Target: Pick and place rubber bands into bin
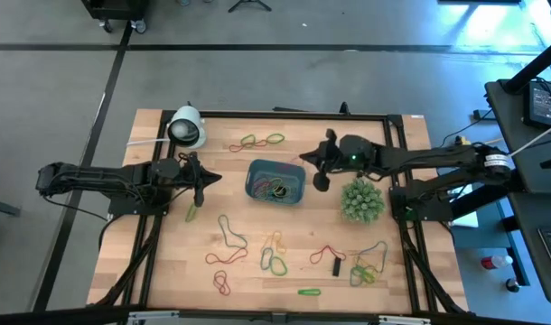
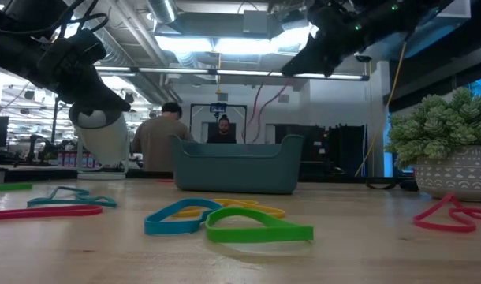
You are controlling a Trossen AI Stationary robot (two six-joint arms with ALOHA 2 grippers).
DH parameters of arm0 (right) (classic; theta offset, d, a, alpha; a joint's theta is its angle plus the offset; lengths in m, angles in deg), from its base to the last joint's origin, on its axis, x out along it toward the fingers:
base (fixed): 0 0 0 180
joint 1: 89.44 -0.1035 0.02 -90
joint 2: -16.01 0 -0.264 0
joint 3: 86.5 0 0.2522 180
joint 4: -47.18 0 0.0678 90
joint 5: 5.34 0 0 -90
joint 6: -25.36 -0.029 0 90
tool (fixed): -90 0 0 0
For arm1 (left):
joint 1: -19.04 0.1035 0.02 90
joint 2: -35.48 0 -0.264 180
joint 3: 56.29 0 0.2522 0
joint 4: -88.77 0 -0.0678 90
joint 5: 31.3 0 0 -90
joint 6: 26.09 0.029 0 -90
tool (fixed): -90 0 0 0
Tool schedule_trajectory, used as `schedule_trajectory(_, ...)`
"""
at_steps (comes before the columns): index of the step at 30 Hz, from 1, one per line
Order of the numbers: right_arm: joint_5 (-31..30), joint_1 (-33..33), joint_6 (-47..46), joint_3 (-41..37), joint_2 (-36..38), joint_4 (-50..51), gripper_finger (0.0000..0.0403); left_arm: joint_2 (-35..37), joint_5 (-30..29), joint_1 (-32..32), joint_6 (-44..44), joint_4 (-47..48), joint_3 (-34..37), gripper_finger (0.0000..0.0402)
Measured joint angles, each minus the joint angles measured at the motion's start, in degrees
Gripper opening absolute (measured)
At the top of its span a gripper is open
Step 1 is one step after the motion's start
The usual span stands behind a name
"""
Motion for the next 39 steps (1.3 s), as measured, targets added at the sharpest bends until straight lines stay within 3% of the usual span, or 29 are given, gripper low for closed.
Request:
schedule_trajectory(11,2.07,-2.57,-1.6,0.15,-12.4,-6.96,0.0,0.0,0.0,0.0,-0.01,-1.28,0.0,0.0001)
schedule_trajectory(17,2.52,-2.81,-2.81,7.33,-22.39,-6.49,0.0,0.0,-0.02,0.0,0.0,-1.36,0.01,0.0001)
schedule_trajectory(27,3.72,-2.98,-1.83,25.17,-38.14,15.88,0.0007,0.0,-0.24,0.0,0.44,-1.44,0.0,0.0001)
schedule_trajectory(33,3.7,-2.98,-2.99,27.74,-39.59,20.13,0.0033,0.0,-0.24,0.0,0.44,-1.36,0.0,0.0003)
schedule_trajectory(39,3.58,-2.98,-1.96,27.78,-37.46,22.31,0.0088,0.0,-0.24,0.0,-0.02,-1.25,0.0,0.0001)
